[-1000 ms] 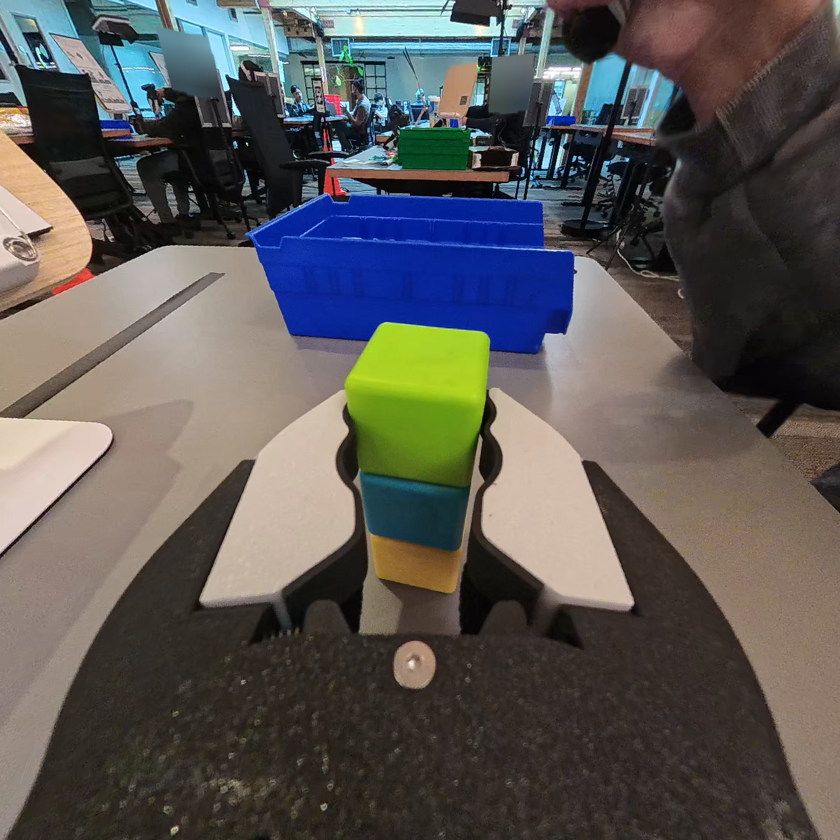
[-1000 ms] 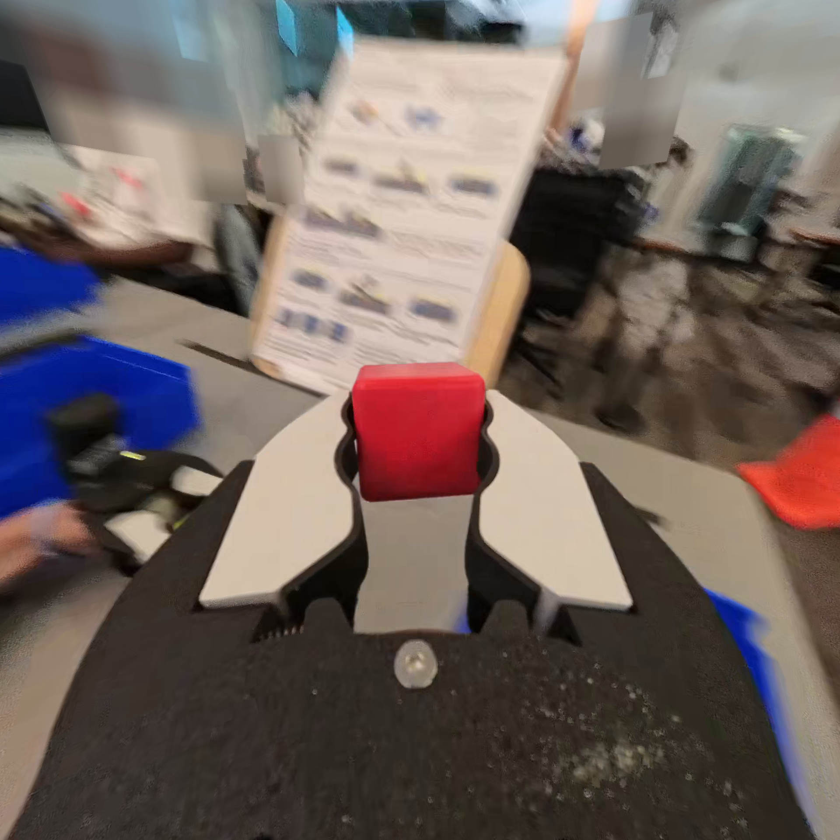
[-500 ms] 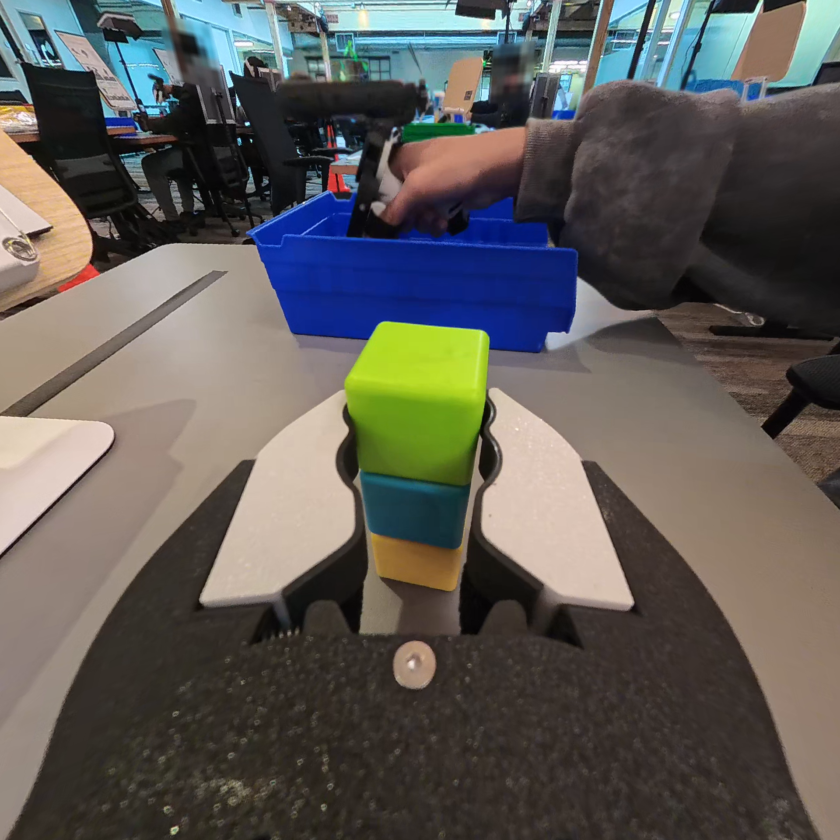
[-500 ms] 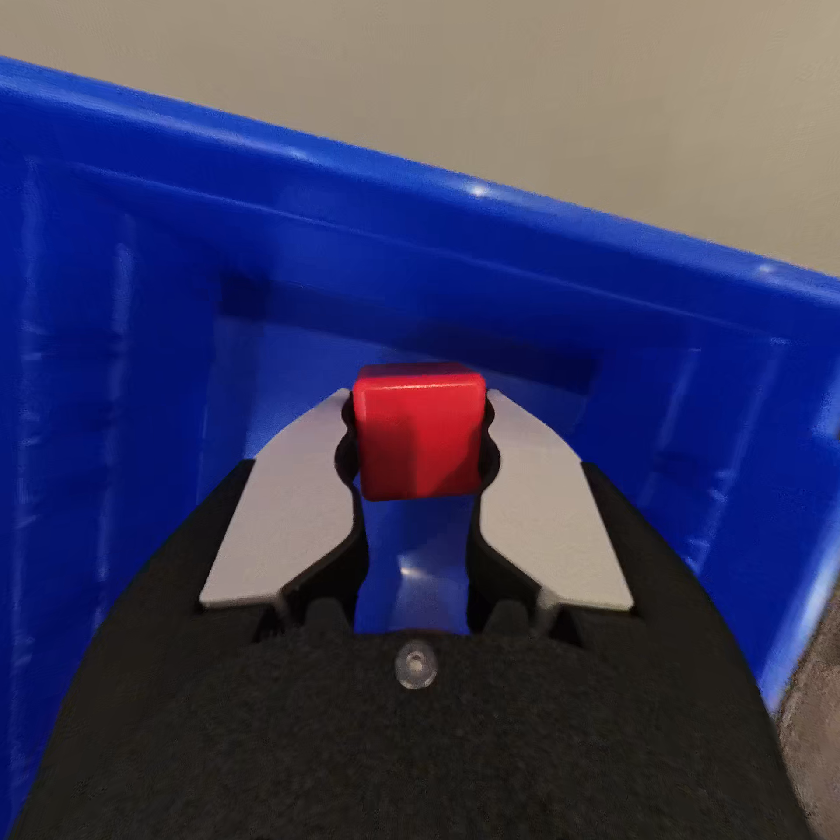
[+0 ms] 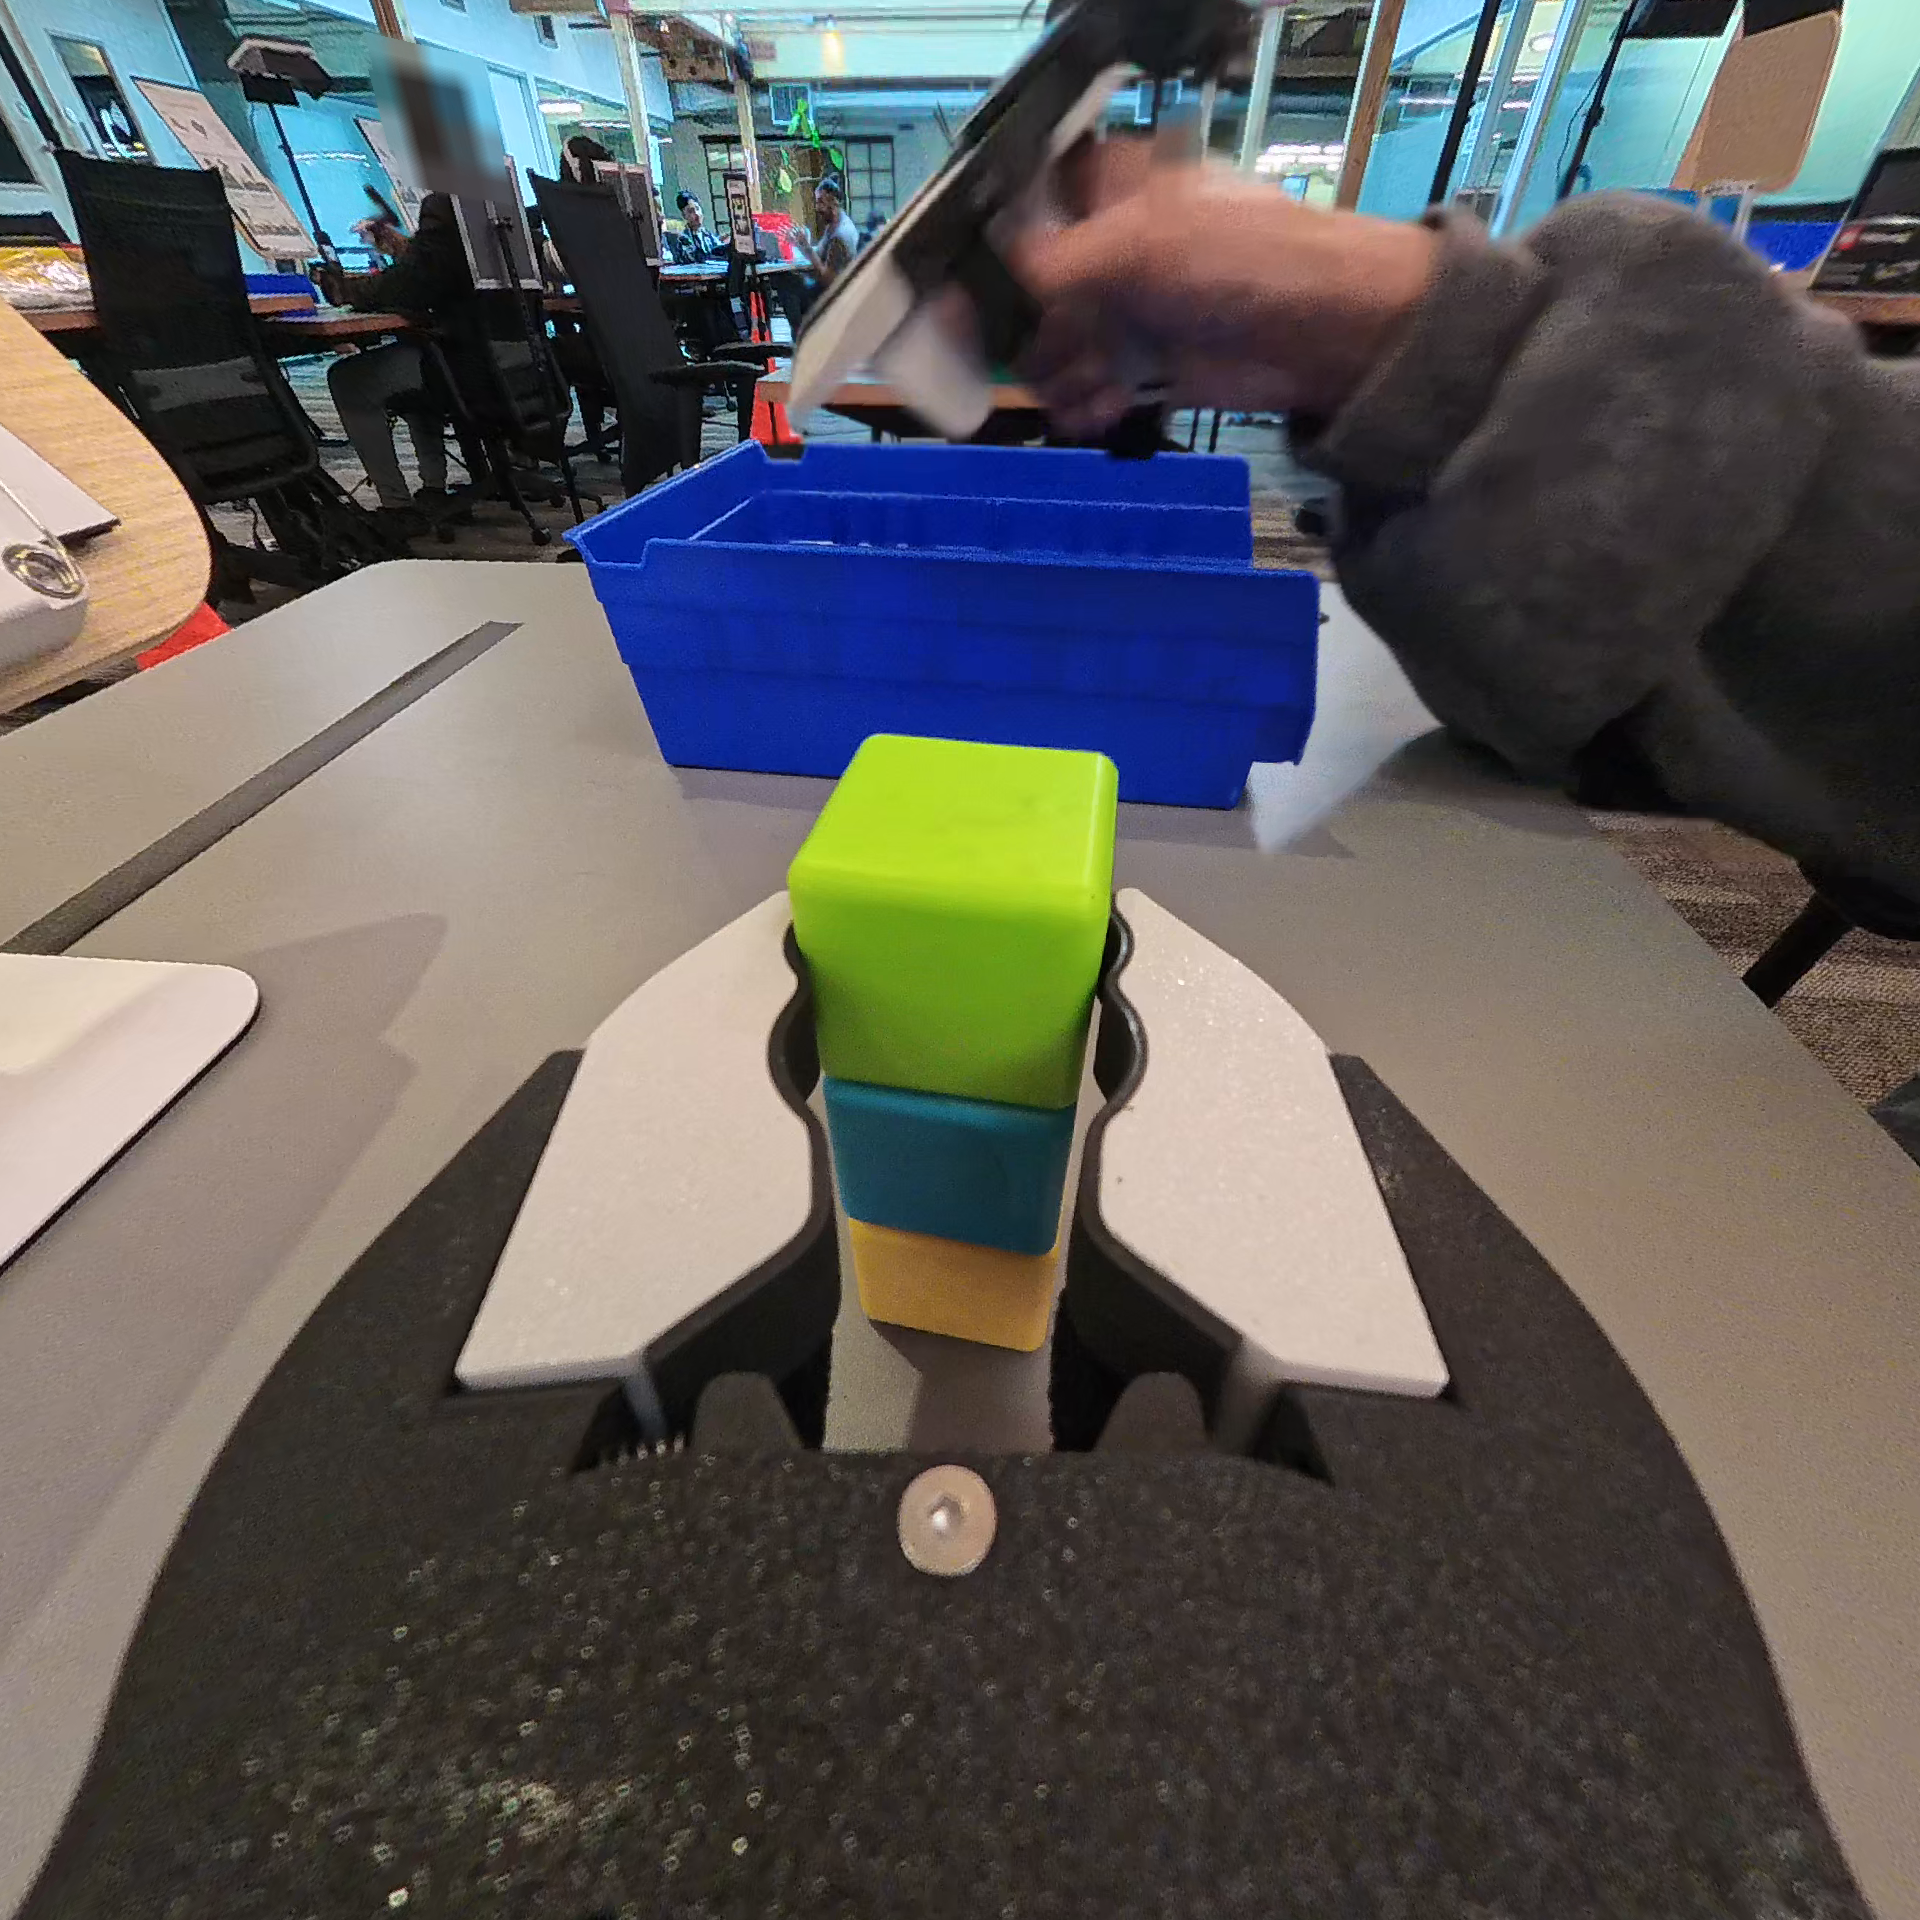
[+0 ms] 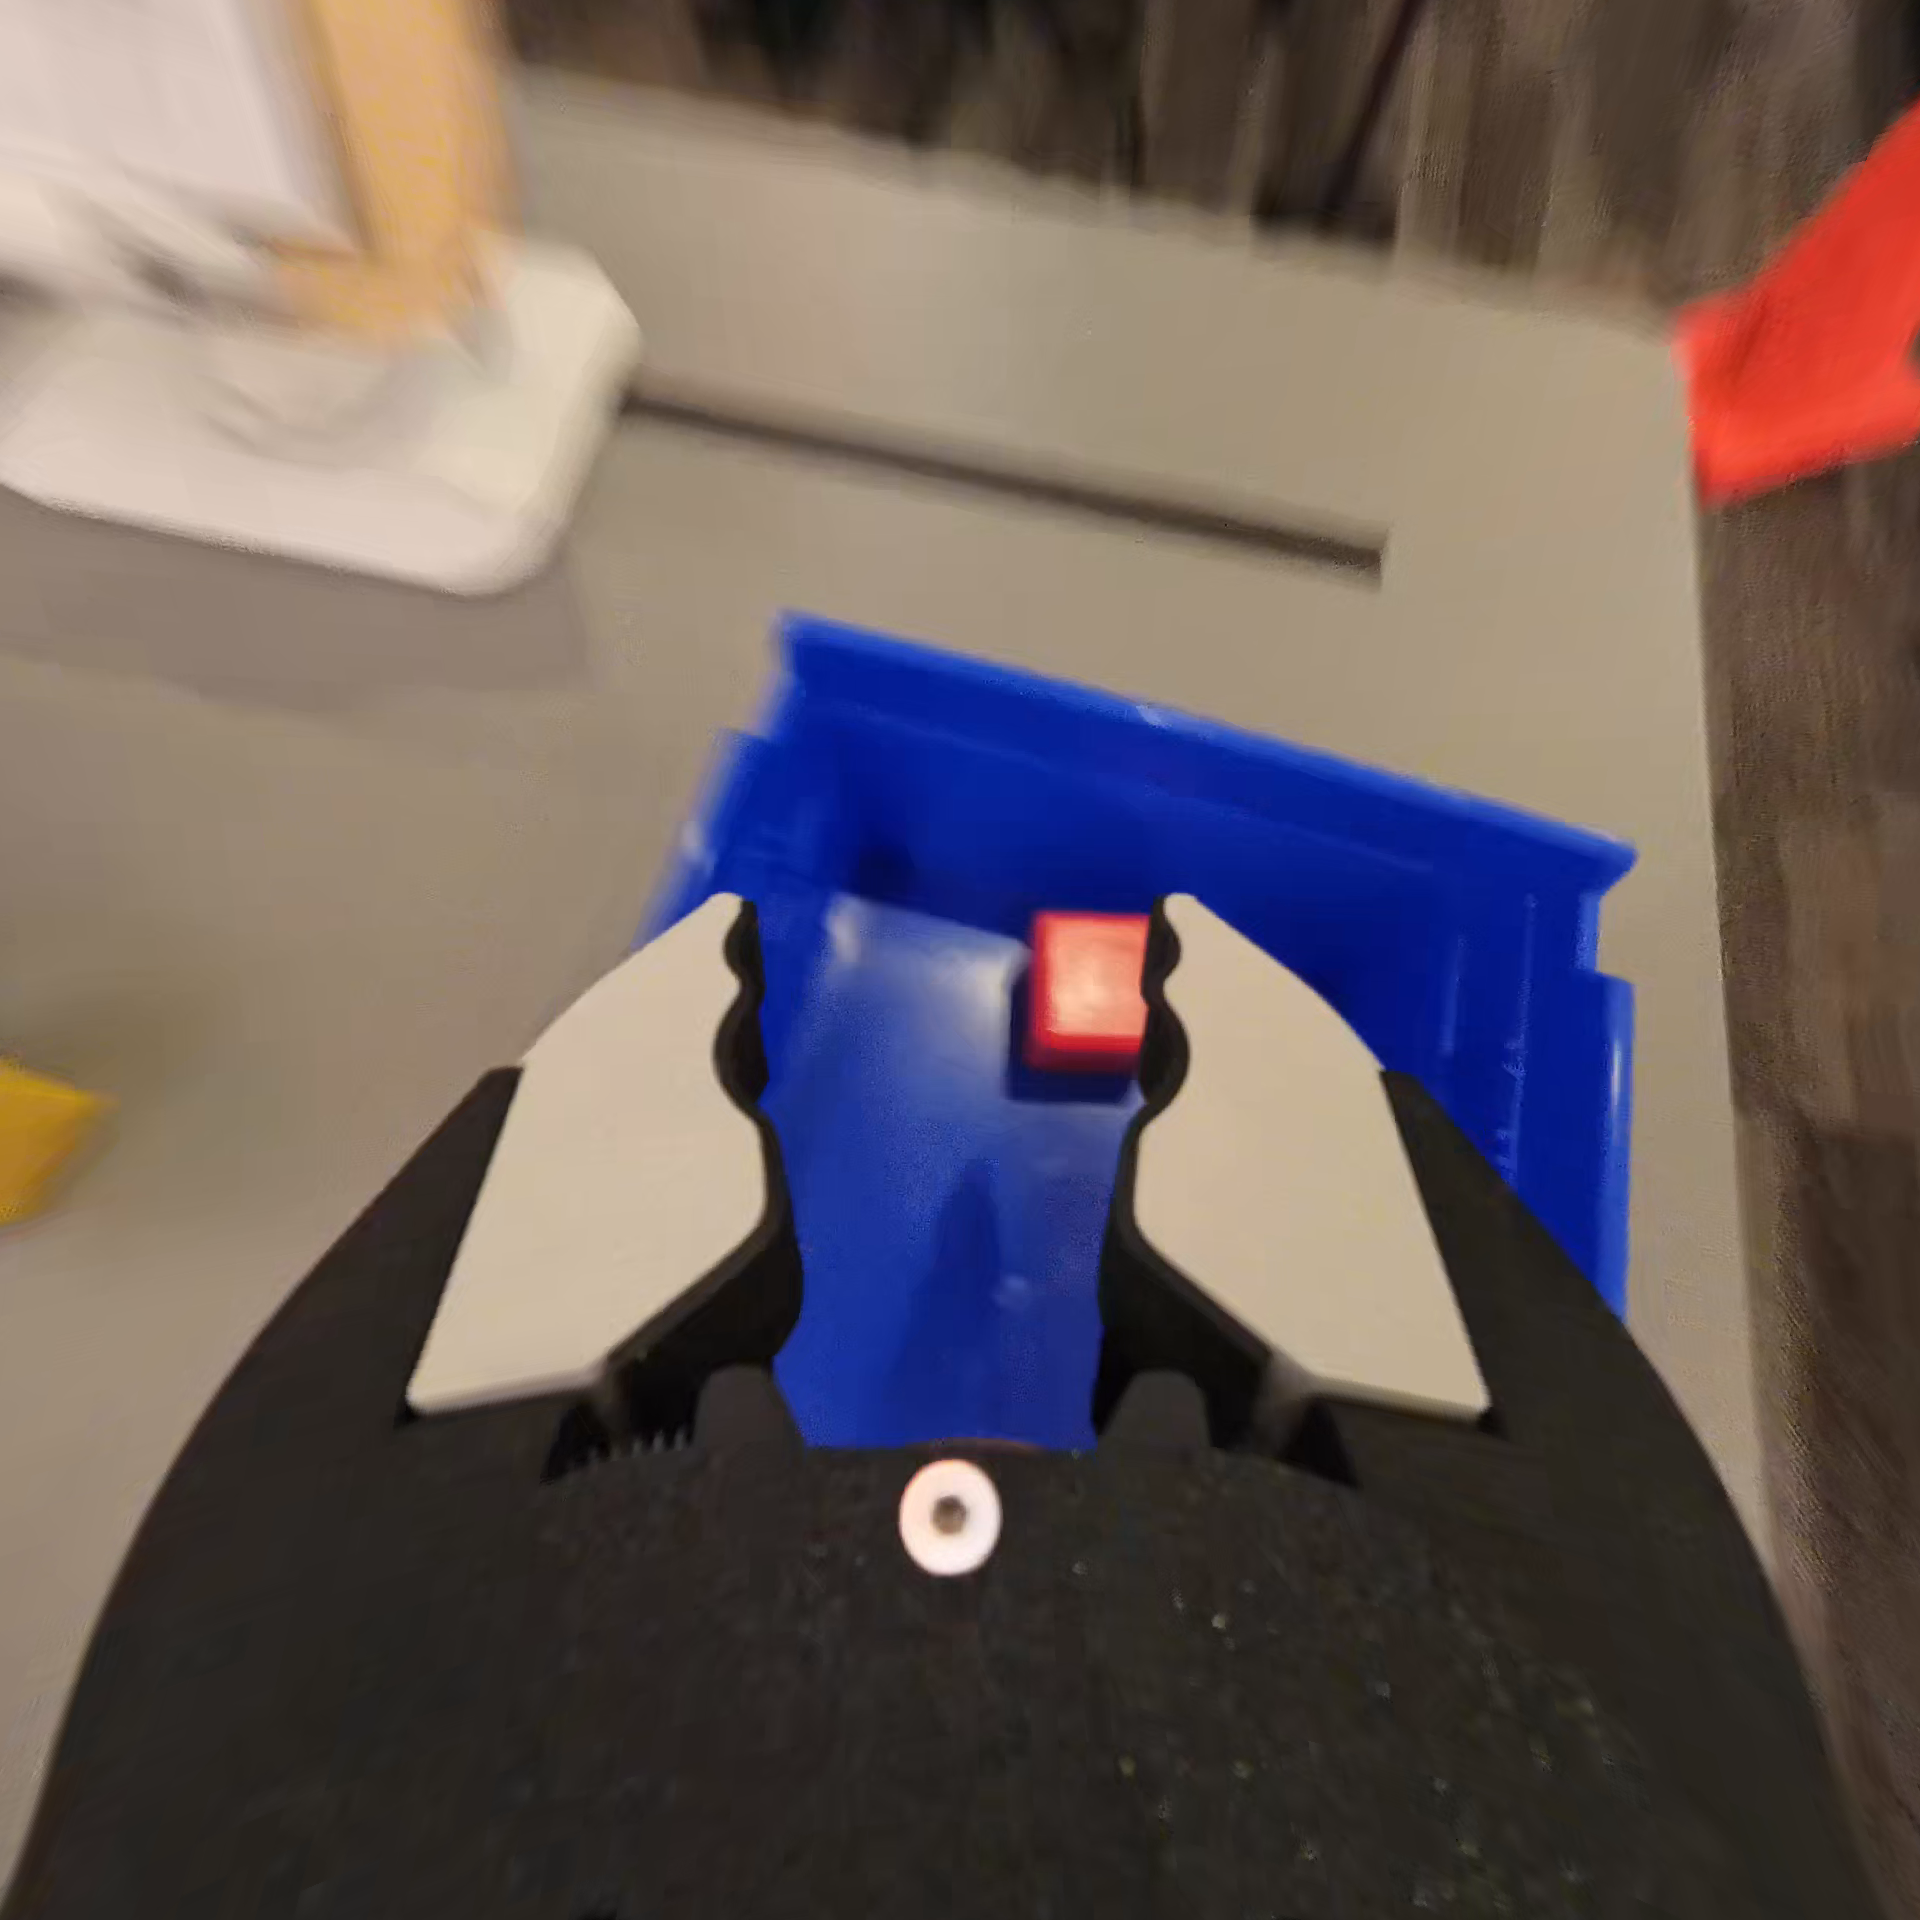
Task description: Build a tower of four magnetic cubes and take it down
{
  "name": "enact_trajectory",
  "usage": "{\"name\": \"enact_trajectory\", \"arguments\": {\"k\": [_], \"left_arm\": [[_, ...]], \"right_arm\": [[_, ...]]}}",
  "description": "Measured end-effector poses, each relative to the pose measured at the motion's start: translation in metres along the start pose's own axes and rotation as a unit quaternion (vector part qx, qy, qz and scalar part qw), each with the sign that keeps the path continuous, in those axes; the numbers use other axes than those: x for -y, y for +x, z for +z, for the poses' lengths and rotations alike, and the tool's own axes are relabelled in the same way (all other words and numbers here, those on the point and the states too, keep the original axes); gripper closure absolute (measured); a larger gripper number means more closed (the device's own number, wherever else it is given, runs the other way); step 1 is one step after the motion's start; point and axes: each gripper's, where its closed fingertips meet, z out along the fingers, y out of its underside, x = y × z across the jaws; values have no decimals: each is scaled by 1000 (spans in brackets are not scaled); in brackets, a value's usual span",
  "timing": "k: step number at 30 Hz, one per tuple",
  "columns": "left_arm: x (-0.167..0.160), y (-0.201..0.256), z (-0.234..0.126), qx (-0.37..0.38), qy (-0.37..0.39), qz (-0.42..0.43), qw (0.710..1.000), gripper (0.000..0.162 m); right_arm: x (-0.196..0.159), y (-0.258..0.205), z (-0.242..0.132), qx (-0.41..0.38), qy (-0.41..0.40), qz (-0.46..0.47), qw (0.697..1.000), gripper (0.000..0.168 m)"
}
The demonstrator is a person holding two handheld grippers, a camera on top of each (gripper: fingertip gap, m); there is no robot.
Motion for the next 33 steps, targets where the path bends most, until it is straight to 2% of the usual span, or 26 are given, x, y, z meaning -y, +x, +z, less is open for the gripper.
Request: {"name": "enact_trajectory", "arguments": {"k": [3, 5, 7, 8, 9, 11, 14, 18, 22, 25, 28, 33], "left_arm": [[0, 0, 0, 1, 0, 0, 1000, 112], [0, 0, 0, 2, -1, 0, 1000, 112], [0, 0, 0, 3, 0, 0, 1000, 112], [0, 0, 0, 4, 1, 0, 1000, 112], [0, 0, 0, 6, 0, -1, 1000, 112], [2, 0, -2, 12, -3, 3, 1000, 102], [1, -4, -13, 25, -9, -8, 1000, 90], [-19, -3, -20, 12, -72, -30, 997, 91], [-34, 0, -11, -1, -112, -43, 993, 88], [-43, 2, -5, 0, -147, -30, 989, 94], [-44, -2, 1, 19, -150, -2, 988, 111], [-43, 3, 2, -3, -148, 1, 989, 112]], "right_arm": [[21, -78, -89, 94, 204, 4, 975, 103], [-1, -144, -131, 196, 284, 24, 938, 112], [-49, -209, -140, 299, 275, 54, 912, 101], [-77, -235, -137, 337, 257, 70, 903, 100], [-101, -255, -135, 367, 248, 93, 892, 106], [-136, -282, -133, 422, 223, 133, 869, 106], [-137, -286, -150, 461, 238, 151, 841, 112], [-141, -287, -145, 460, 233, 131, 847, 109], [-146, -294, -140, 477, 215, 136, 841, 108], [-147, -296, -140, 479, 214, 129, 842, 108], [-148, -297, -140, 480, 211, 126, 842, 108], [-138, -297, -134, 479, 211, 132, 842, 108]]}}
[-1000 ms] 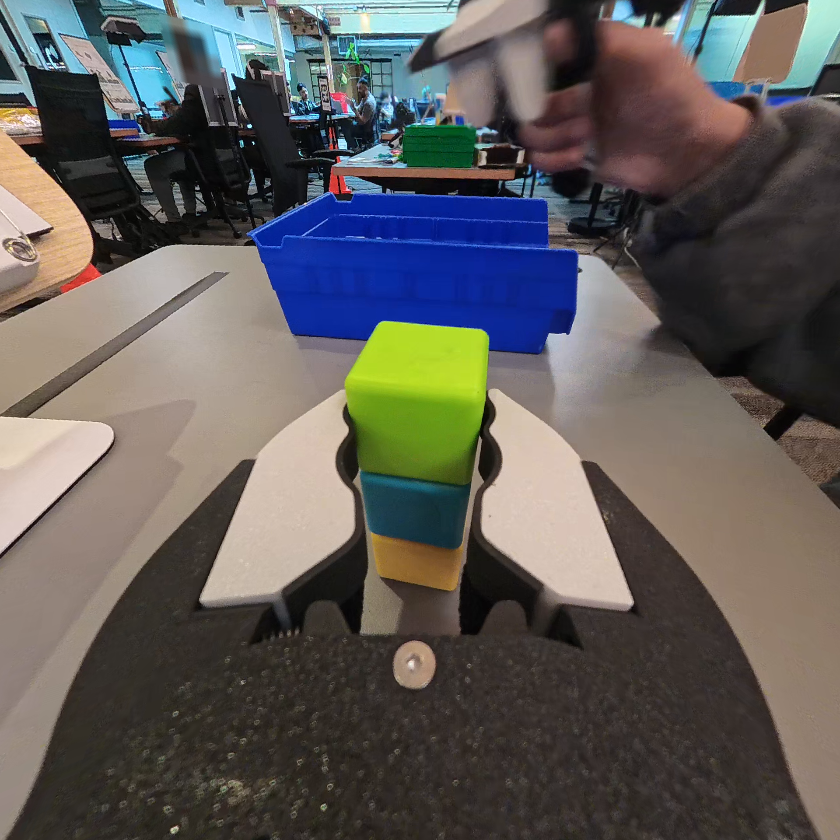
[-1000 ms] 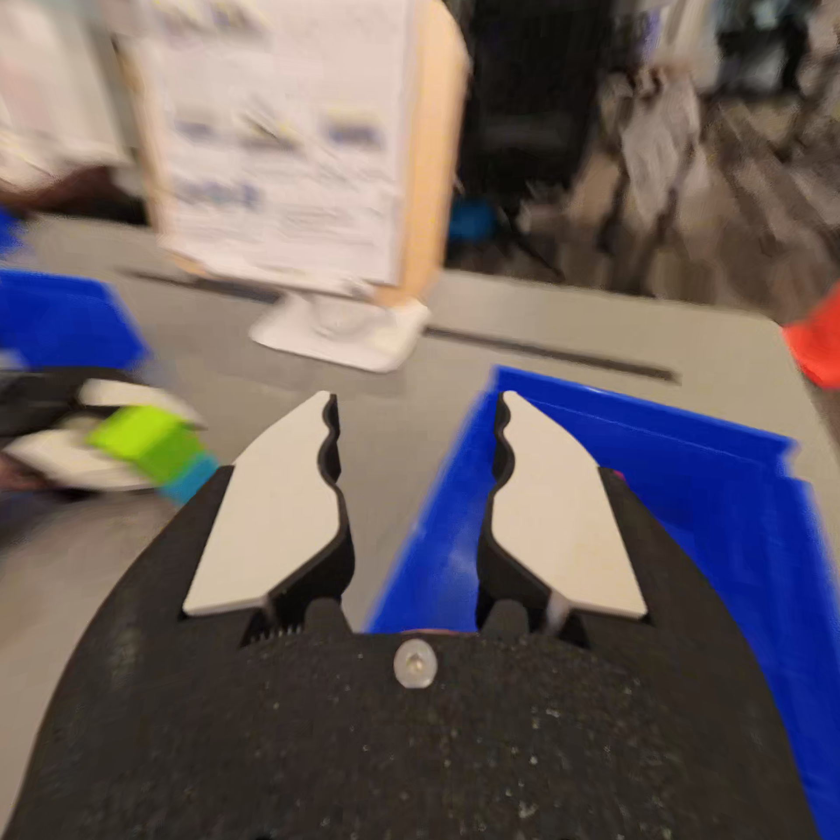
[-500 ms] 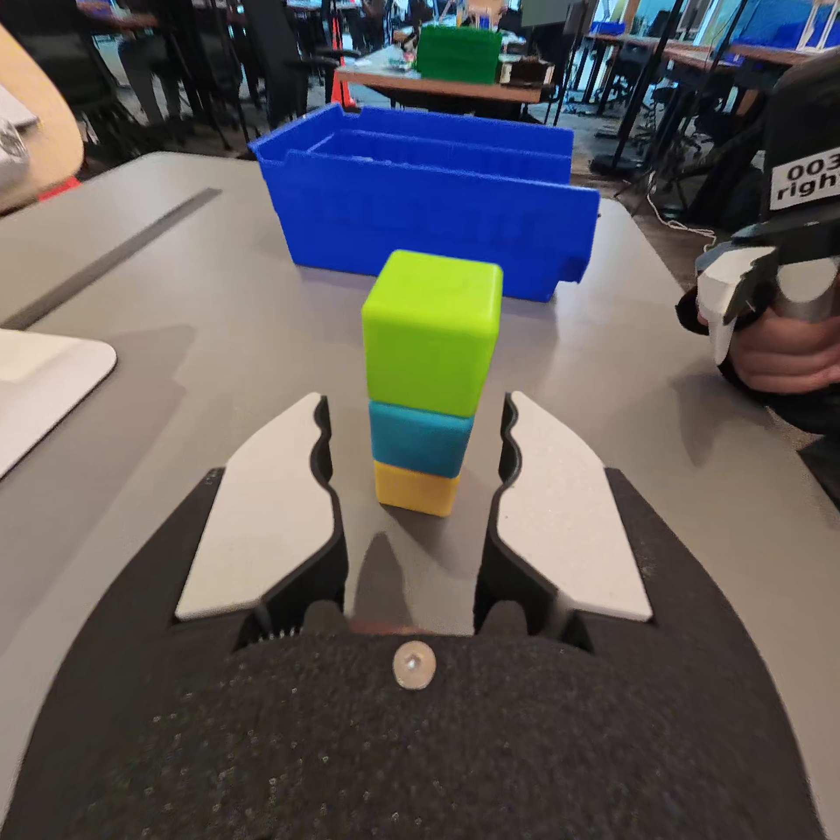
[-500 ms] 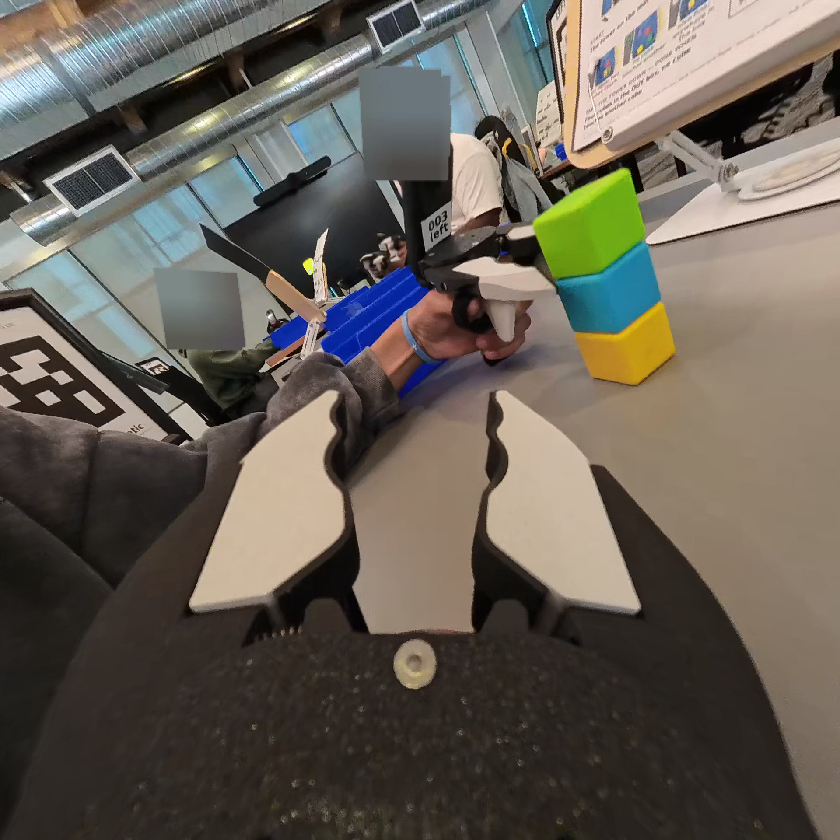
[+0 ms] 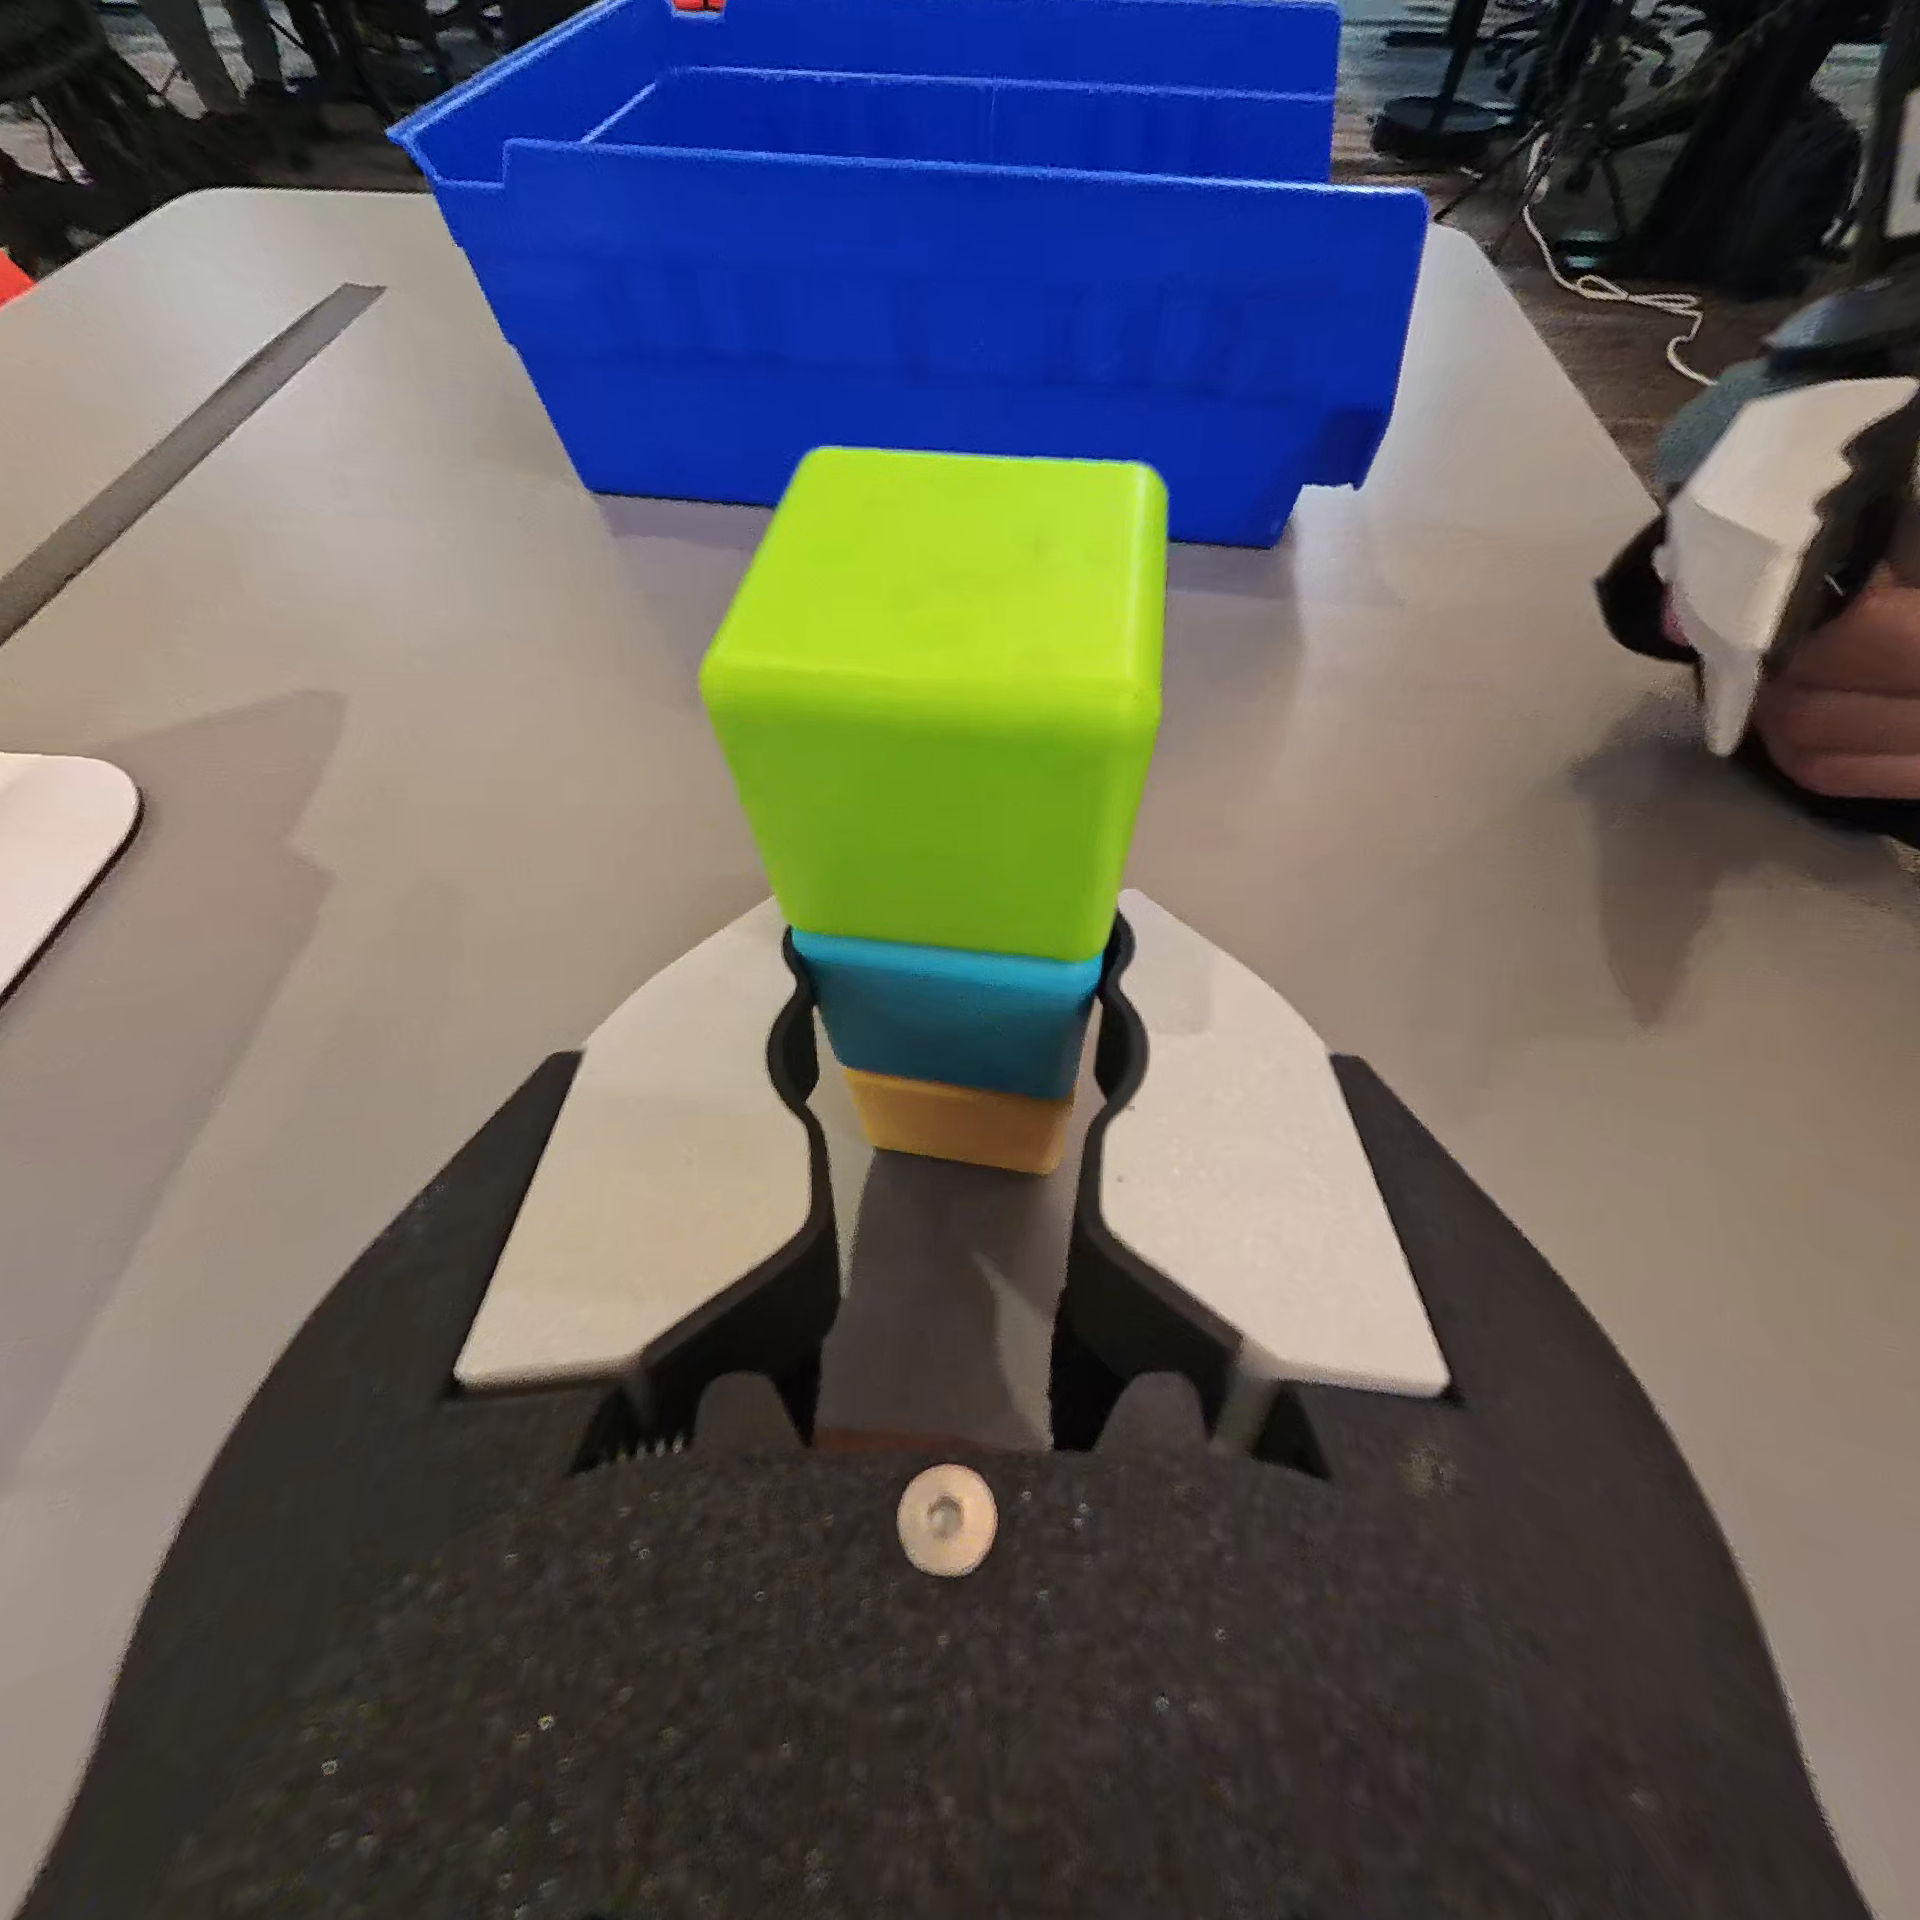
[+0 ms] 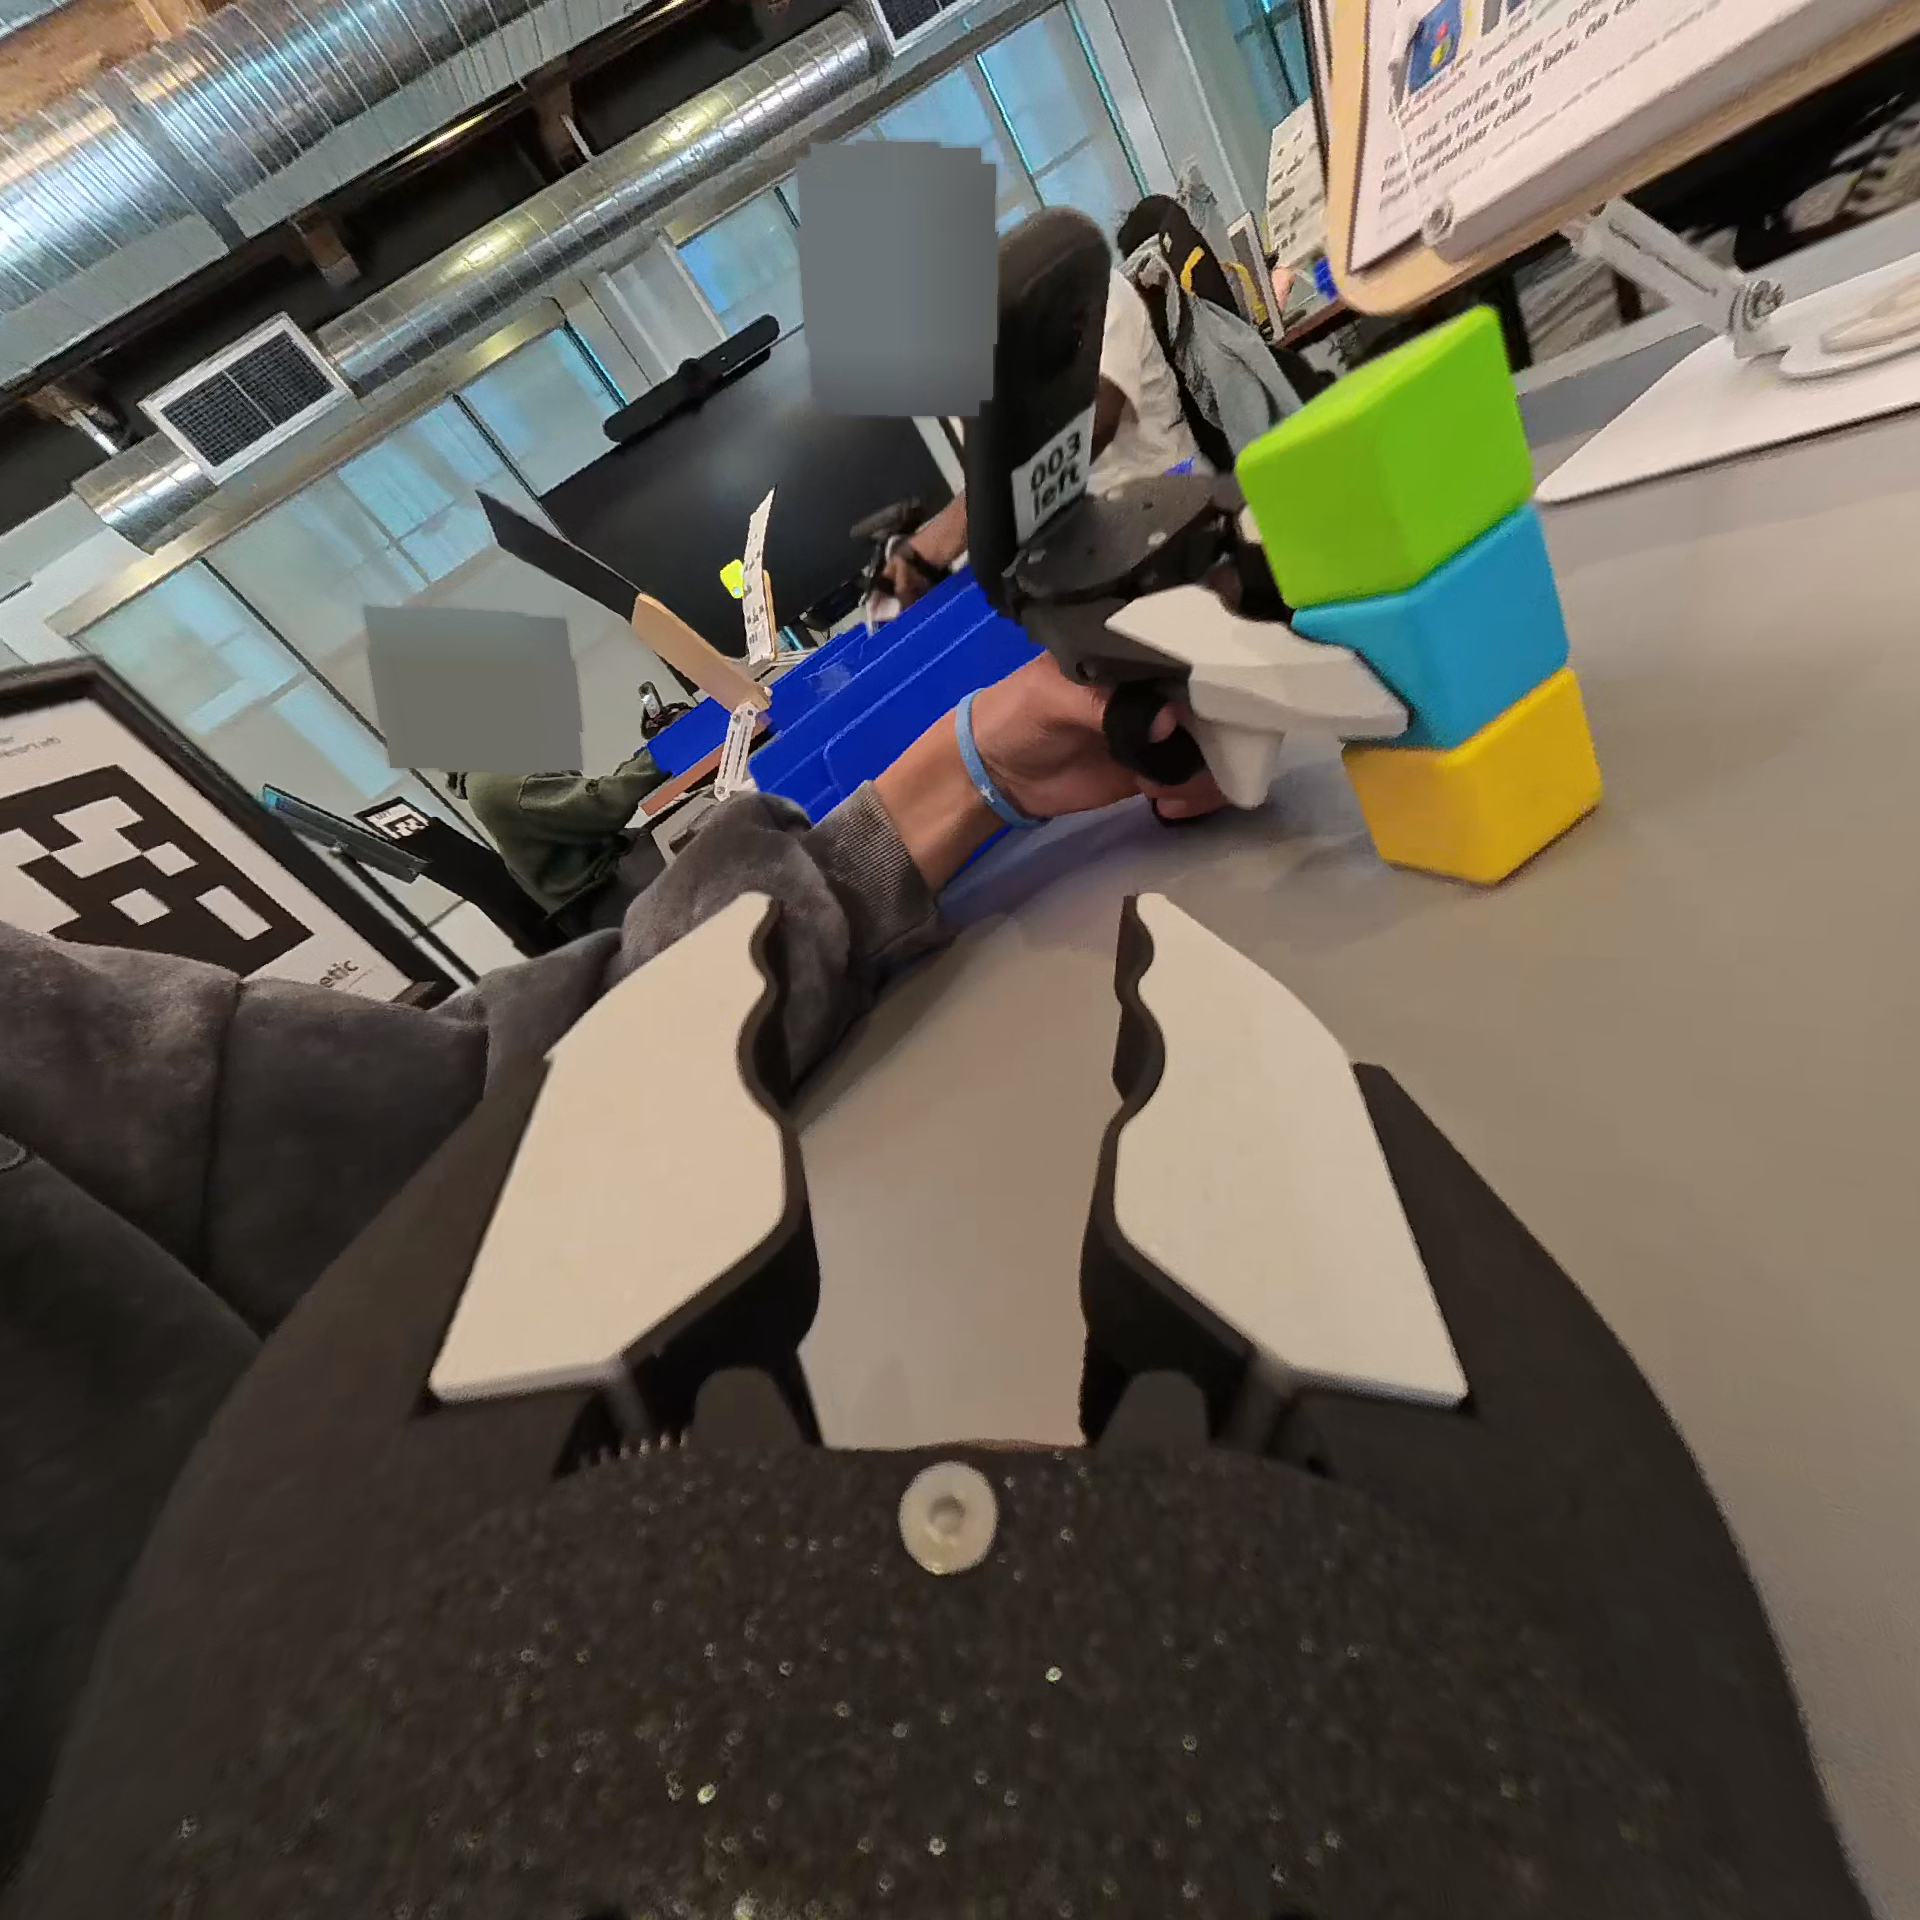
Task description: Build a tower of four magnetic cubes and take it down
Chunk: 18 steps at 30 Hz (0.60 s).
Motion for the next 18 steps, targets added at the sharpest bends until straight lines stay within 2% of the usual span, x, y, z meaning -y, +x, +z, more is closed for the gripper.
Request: {"name": "enact_trajectory", "arguments": {"k": [5, 9, 11, 16, 18], "left_arm": [[-1, 7, -1, -11, -1, 24, 1000, 112], [-2, 11, -3, -22, -1, 28, 999, 112], [-3, 12, -4, -25, -1, 30, 999, 112], [-3, 13, -4, -28, -1, 31, 999, 112], [-3, 13, -4, -29, -1, 31, 999, 112]], "right_arm": [[37, 31, 27, -34, -12, -83, 996, 91], [49, 67, 59, -43, -57, -201, 977, 86], [56, 79, 76, -36, -68, -213, 974, 80], [52, 86, 105, 32, -105, -208, 972, 80], [53, 84, 109, 39, -99, -228, 968, 97]]}}
